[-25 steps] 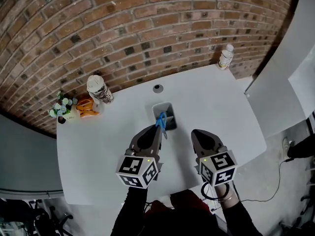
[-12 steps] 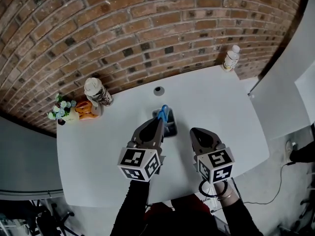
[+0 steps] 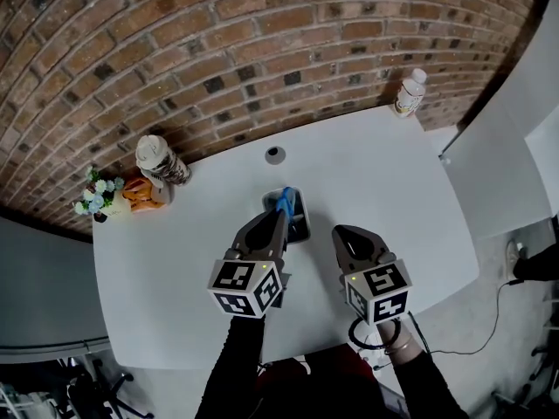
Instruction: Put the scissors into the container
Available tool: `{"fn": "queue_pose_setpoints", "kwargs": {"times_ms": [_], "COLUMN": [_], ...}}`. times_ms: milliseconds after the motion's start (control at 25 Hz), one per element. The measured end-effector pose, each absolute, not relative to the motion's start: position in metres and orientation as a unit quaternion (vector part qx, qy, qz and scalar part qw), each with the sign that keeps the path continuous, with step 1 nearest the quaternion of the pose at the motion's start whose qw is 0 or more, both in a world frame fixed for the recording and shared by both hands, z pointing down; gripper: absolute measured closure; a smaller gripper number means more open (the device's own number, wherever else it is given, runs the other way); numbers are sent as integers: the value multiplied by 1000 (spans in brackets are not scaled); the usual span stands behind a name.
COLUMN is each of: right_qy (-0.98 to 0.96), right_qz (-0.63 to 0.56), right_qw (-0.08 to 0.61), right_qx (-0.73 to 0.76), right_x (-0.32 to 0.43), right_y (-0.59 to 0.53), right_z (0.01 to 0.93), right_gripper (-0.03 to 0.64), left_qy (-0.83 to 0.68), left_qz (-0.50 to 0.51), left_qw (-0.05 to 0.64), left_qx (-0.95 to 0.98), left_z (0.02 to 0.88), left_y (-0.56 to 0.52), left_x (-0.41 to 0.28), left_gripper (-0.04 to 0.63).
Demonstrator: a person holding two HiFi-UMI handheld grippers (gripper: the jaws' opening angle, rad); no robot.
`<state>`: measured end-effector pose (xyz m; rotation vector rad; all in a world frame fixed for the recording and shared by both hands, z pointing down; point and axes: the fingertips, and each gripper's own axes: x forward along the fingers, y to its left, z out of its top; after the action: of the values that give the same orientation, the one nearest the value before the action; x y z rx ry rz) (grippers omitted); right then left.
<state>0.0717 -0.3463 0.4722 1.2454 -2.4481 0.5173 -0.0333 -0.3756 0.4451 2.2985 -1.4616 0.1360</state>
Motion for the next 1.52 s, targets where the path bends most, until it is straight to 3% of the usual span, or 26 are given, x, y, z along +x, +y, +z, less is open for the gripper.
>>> {"fn": "queue_pose_setpoints", "kwargs": {"times_ms": [1520], "right_qy": [-852], "right_qz": [202], "right_qw": [199], "right_qx": [440], "right_x": [69], "right_y": [-347], "right_z": [500], "right_gripper": [607], "left_qy": [-550], "left_qz": [91], "left_qw": [222], "left_qx": [800], "left_z": [494], "left_y": [-401], "left_x": [-56], "left_gripper": [544]}}
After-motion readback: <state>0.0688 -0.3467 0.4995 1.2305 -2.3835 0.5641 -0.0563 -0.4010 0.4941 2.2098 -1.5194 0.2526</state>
